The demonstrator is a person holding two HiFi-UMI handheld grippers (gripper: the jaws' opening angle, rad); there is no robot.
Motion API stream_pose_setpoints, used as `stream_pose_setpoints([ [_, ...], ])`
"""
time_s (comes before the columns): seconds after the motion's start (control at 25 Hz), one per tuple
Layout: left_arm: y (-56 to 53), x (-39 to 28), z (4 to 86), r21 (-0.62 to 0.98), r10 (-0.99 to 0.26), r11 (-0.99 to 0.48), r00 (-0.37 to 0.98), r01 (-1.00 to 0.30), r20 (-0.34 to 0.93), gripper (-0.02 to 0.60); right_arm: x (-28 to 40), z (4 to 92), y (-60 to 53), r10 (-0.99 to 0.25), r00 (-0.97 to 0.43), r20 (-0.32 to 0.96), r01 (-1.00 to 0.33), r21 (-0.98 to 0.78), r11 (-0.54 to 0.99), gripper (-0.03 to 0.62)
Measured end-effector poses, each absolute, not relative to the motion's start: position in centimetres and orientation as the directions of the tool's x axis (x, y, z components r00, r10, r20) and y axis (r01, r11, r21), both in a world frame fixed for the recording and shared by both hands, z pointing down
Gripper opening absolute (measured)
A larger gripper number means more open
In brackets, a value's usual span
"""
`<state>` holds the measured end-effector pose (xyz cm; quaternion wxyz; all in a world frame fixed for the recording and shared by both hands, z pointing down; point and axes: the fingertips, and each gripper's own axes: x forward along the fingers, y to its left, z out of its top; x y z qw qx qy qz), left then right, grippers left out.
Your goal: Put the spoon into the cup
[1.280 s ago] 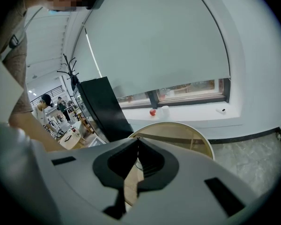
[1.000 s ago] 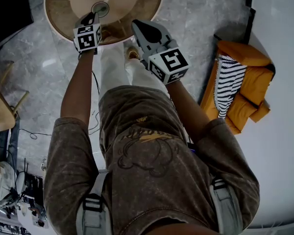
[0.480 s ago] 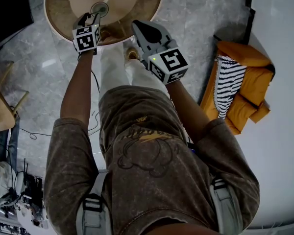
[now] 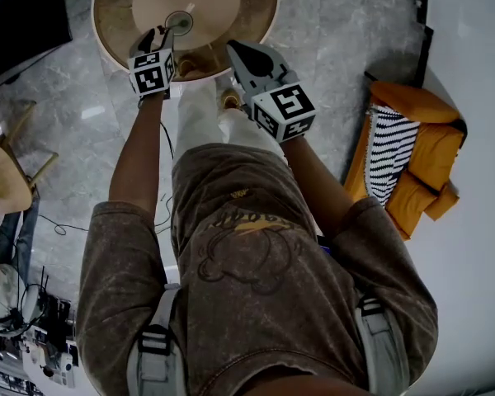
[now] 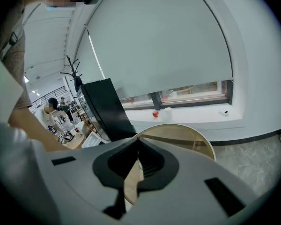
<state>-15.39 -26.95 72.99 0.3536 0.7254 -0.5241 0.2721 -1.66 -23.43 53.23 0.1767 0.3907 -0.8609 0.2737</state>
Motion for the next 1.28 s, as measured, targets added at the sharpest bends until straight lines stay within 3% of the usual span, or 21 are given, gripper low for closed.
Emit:
stream_pose_setpoints([
  [0.12,-26.2,-15.1,71.3,0.256,-0.556,-0.203,0.327,-0.945,0.764,0.07,-1.8,52.4,-23.0,-0.568,-0.643,0.513,-0.759,-0.33,0.561,0.018],
  [0.28,-25.1,-14.5,69.0,0.282,-0.551,-0.198,0.345,-0.939,0.76,0.027,-1.9,51.1,-22.1,-0.553,-0.662,0.506,-0.74,-0.325,0.589,0.018],
  [0.72,-21.7,-11.2,59.7,0.351,-0.587,-0.171,0.381,-0.92,0.714,0.018,-0.6,47.8,-18.7,-0.506,-0.716,0.481,-0.679,-0.308,0.667,0.018],
  [1.28,-17.1,-9.7,43.0,0.331,-0.756,-0.258,0.403,-0.908,0.515,0.018,-1.1,41.0,-16.4,-0.496,-0.796,0.345,-0.593,-0.284,0.753,0.018],
])
